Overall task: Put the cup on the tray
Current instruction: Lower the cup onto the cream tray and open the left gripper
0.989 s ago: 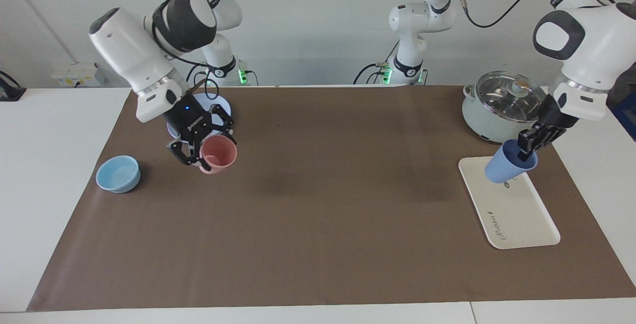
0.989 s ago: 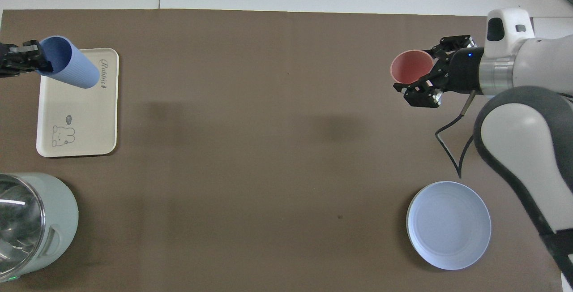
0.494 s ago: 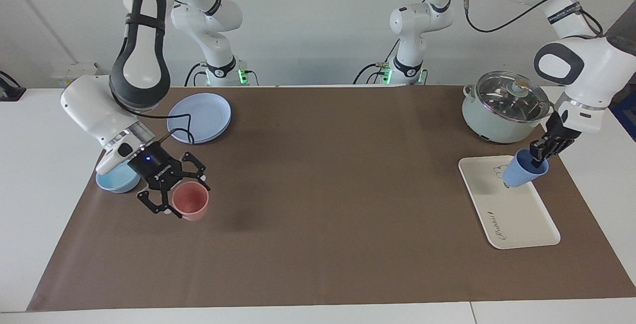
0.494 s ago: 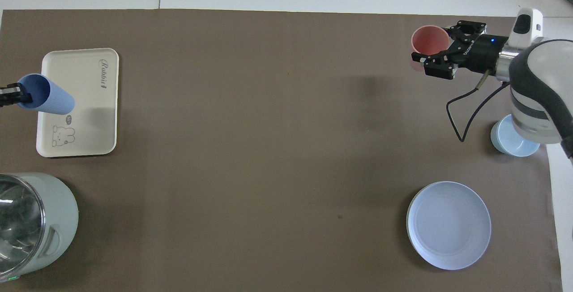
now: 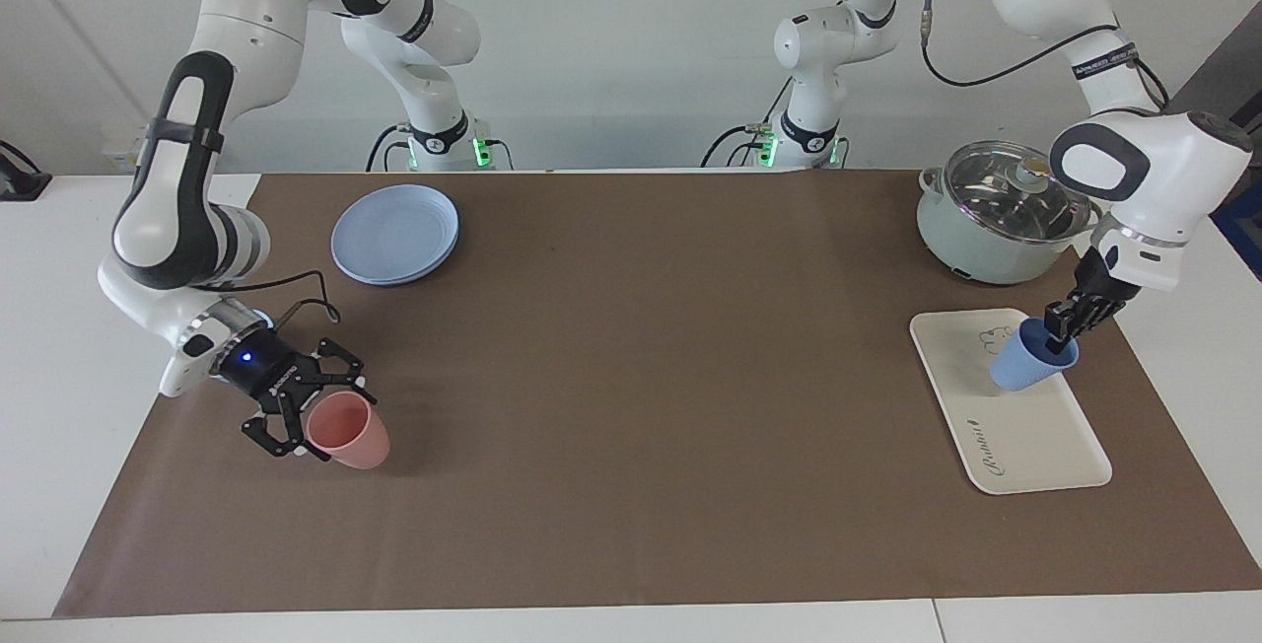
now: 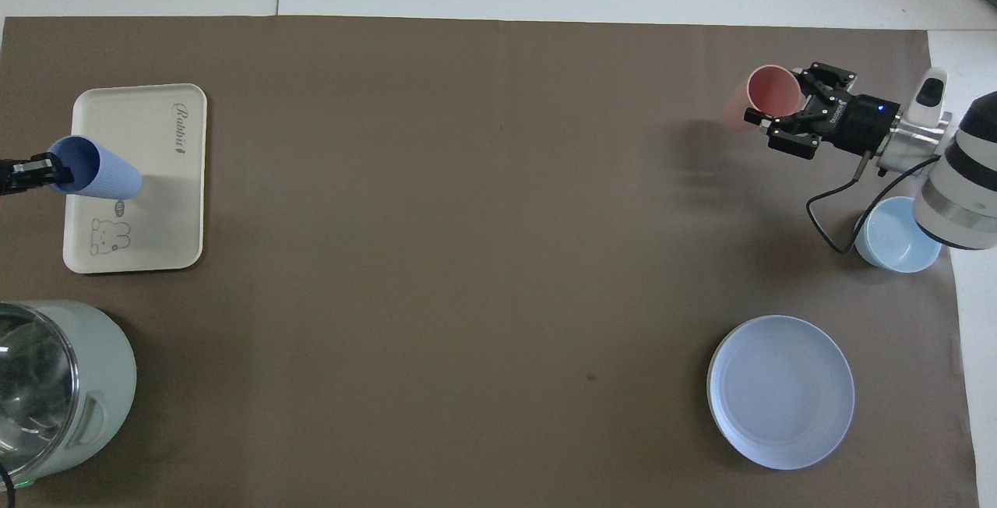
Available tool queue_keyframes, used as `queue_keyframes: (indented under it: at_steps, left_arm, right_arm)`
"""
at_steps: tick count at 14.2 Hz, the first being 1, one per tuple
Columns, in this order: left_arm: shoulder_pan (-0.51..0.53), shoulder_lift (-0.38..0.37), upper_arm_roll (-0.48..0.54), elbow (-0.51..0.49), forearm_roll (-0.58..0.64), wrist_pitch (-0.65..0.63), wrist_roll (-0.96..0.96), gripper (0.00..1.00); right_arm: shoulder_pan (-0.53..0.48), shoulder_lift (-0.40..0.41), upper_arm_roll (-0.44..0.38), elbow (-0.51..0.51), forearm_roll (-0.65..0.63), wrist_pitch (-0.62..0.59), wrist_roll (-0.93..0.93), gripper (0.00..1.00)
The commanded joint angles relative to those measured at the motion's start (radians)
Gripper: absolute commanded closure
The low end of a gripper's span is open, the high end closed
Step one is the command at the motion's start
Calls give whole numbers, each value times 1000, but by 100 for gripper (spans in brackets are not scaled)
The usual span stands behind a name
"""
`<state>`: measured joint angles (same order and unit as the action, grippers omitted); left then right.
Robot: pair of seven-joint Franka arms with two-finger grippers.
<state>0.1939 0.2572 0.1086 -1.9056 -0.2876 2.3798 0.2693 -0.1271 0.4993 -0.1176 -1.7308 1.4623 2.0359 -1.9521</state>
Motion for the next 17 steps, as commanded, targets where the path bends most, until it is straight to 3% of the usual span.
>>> queue_keyframes:
  at_steps: [1, 5, 6, 7, 8, 14, 15, 16, 17]
  left_arm:
    - [18, 30, -12, 0, -21, 58, 37, 100]
    - [30, 47, -13, 5, -39, 59, 38, 100]
    - [30, 47, -12, 11, -47, 52, 34, 80]
    - [32, 47, -12, 14, -47, 35, 36, 34]
    - [32, 47, -12, 22, -47, 13, 39, 0]
    - [10, 65, -9, 230, -32, -246, -8, 0]
    - [-11, 65, -7, 262, -12, -301, -45, 0]
    - [-30, 62, -9, 293, 36, -341, -91, 0]
    - [-65, 56, -9, 324, 94, -388, -145, 0]
  right_arm:
    - [-20, 12, 18, -2, 36, -28, -56, 100]
    - [-34, 5, 15, -62, 56, -26, -129, 100]
    - [-39, 2, 15, -79, 56, -22, -145, 100]
    - [-39, -1, 15, -90, 56, -16, -166, 100]
    - [-40, -2, 13, -96, 55, -13, -180, 100]
    - [-42, -11, 13, -137, 55, 7, -208, 100]
    - [-42, -14, 15, -138, 55, 7, -209, 30]
    - [-43, -15, 15, -131, 55, 0, -208, 0]
    - [-43, -16, 15, -128, 55, -9, -206, 0]
